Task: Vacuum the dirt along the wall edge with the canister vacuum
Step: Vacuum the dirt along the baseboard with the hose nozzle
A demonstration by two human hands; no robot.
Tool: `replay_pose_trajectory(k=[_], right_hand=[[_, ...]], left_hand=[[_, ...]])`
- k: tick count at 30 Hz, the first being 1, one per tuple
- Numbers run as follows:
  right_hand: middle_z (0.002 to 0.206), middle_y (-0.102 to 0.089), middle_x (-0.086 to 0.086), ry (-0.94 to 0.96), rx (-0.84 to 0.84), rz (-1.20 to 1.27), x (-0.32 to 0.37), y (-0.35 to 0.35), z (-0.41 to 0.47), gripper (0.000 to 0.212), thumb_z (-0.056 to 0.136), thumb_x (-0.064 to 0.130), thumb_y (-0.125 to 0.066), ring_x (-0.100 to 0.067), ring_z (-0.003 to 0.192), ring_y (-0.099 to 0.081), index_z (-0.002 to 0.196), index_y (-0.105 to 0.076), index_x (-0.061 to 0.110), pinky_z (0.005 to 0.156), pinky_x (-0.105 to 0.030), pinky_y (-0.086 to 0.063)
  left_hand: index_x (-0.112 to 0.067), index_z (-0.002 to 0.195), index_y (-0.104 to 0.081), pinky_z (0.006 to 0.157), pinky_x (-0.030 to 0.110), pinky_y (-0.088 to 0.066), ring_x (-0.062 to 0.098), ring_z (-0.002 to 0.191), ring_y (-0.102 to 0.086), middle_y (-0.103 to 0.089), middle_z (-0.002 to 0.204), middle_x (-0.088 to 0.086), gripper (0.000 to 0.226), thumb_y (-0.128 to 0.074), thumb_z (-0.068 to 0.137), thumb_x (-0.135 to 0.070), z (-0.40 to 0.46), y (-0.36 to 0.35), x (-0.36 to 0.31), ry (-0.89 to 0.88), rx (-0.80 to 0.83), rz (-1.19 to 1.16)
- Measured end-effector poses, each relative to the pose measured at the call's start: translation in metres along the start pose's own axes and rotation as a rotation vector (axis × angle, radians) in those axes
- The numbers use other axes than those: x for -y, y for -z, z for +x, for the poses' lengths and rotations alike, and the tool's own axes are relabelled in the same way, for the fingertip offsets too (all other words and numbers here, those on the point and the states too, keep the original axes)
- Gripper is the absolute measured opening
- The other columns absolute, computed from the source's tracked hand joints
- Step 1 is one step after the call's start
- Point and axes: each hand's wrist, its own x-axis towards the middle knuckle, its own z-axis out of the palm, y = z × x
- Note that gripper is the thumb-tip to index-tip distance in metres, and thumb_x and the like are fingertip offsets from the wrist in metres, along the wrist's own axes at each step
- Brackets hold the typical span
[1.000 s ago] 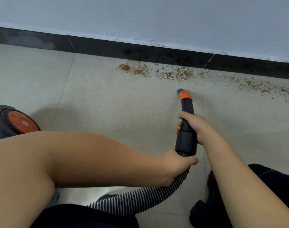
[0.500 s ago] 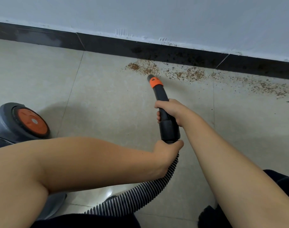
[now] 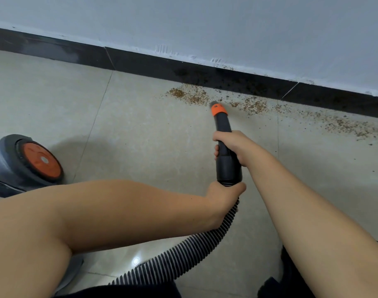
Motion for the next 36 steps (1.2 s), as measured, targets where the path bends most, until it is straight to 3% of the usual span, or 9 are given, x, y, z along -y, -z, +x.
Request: replay_pose_trajectory(k=[4,9,14,18,22,25,29,36], right_hand=[[0.061,-0.057,-0.009,0.010,0.133,-0.129,0.013,-0.028,0.002,0.012,0.083,0.008,-0.060,-0.019,0.044,-0.057,0.090,-0.050,0.005,0.051,-0.027,-0.052],[0.060,-0.058,-0.008,0.027,0.171,-0.132,0.020,-0.037,0.007,0.014,0.083,0.009,-0.060,-0.019,0.046,-0.058,0.094,-0.051,0.005,0.057,-0.030,-0.053],[0.057,-0.058,-0.007,0.013,0.148,-0.083,0.005,-0.021,0.004,0.015,0.083,0.009,-0.060,-0.019,0.046,-0.057,0.093,-0.051,0.006,0.056,-0.030,-0.053],[0.053,-0.056,-0.006,-0.018,0.061,0.023,-0.013,0.005,0.001,0.014,0.082,0.009,-0.060,-0.019,0.042,-0.056,0.091,-0.050,0.005,0.051,-0.028,-0.052],[0.052,-0.057,-0.006,-0.027,-0.050,0.131,-0.015,0.018,0.004,0.012,0.081,0.009,-0.060,-0.019,0.041,-0.055,0.090,-0.052,0.006,0.057,-0.031,-0.053],[0.052,-0.058,-0.006,-0.011,-0.047,0.114,-0.004,0.009,0.009,0.013,0.081,0.009,-0.061,-0.019,0.042,-0.056,0.091,-0.053,0.005,0.058,-0.031,-0.054],[0.056,-0.059,-0.006,0.004,0.082,-0.021,0.010,-0.017,0.012,0.017,0.081,0.010,-0.062,-0.019,0.044,-0.058,0.094,-0.053,0.005,0.058,-0.031,-0.054],[0.056,-0.058,-0.006,0.030,0.195,-0.075,0.026,-0.053,0.016,0.017,0.081,0.009,-0.061,-0.018,0.044,-0.057,0.094,-0.050,0.006,0.057,-0.031,-0.052]], left_hand=[[-0.013,0.090,-0.051,0.053,0.025,-0.046,0.018,0.056,-0.054,-0.056,0.072,0.006,0.018,-0.062,0.092,-0.028,0.001,0.008,0.001,-0.056,-0.115,-0.076],[-0.013,0.084,-0.050,0.052,0.024,-0.045,0.017,0.054,-0.052,-0.054,0.069,0.005,0.018,-0.060,0.093,-0.025,0.002,0.016,-0.005,-0.091,-0.158,-0.092],[-0.016,0.077,-0.048,0.053,0.025,-0.044,0.018,0.053,-0.050,-0.052,0.069,0.006,0.020,-0.061,0.092,-0.022,-0.001,0.008,0.001,-0.039,-0.088,-0.035],[-0.013,0.086,-0.051,0.055,0.026,-0.044,0.018,0.053,-0.048,-0.050,0.067,0.006,0.012,-0.062,0.086,-0.017,-0.008,0.000,0.003,0.072,0.068,-0.056],[-0.012,0.090,-0.053,0.053,0.025,-0.045,0.017,0.055,-0.049,-0.051,0.069,0.005,0.014,-0.064,0.085,-0.018,-0.005,0.001,-0.004,0.062,0.087,-0.008],[-0.012,0.088,-0.053,0.051,0.023,-0.045,0.017,0.053,-0.049,-0.051,0.068,0.005,0.013,-0.064,0.086,-0.019,-0.001,0.008,-0.009,0.043,0.049,-0.036],[-0.013,0.077,-0.050,0.052,0.025,-0.044,0.018,0.053,-0.051,-0.053,0.069,0.007,0.022,-0.063,0.091,-0.025,0.005,0.013,-0.005,-0.016,-0.069,-0.033],[-0.014,0.079,-0.052,0.051,0.024,-0.045,0.017,0.054,-0.052,-0.055,0.068,0.005,0.021,-0.062,0.091,-0.026,0.008,0.032,-0.005,-0.082,-0.199,-0.118]])
